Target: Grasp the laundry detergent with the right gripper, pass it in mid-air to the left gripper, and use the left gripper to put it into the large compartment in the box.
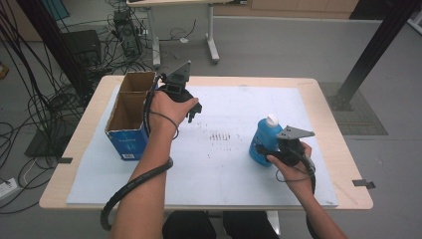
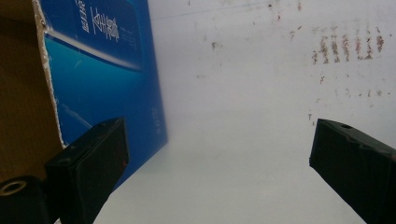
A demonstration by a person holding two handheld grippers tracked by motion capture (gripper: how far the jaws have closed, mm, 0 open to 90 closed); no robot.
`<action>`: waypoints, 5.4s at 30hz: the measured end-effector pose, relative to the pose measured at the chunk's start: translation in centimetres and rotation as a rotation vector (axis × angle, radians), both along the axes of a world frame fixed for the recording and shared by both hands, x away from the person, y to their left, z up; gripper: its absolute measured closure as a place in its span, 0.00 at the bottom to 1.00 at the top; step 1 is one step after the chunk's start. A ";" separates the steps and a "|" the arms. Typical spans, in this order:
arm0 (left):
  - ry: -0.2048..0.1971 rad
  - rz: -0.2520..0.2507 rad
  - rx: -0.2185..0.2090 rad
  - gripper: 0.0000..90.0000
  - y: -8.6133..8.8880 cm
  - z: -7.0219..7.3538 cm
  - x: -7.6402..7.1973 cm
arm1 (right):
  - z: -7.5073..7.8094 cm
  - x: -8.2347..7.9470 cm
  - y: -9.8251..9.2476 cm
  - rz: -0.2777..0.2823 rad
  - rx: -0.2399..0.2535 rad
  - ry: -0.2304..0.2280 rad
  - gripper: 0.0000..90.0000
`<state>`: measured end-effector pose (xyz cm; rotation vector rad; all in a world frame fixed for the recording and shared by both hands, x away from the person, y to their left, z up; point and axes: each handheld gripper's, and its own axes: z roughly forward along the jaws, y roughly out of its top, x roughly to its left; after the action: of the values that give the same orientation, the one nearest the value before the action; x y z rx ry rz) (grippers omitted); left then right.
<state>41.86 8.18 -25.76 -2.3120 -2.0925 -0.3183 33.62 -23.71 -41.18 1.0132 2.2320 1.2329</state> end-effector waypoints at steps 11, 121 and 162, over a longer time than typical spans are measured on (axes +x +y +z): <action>0.002 -0.004 -0.003 0.06 -0.3 -0.1 0.0 | 0.0 0.0 0.0 0.002 0.002 0.001 0.46; -0.017 -0.027 0.009 0.06 -0.8 0.7 -0.3 | -0.2 0.0 -0.2 0.006 0.014 -0.006 0.46; -0.020 -0.032 0.014 0.06 -1.1 1.0 -0.4 | -0.2 0.1 -0.2 0.007 0.021 -0.001 0.48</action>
<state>41.46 7.10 -24.75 -2.3462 -2.0572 -0.3561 33.68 -23.96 -41.34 1.0136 2.2278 1.2618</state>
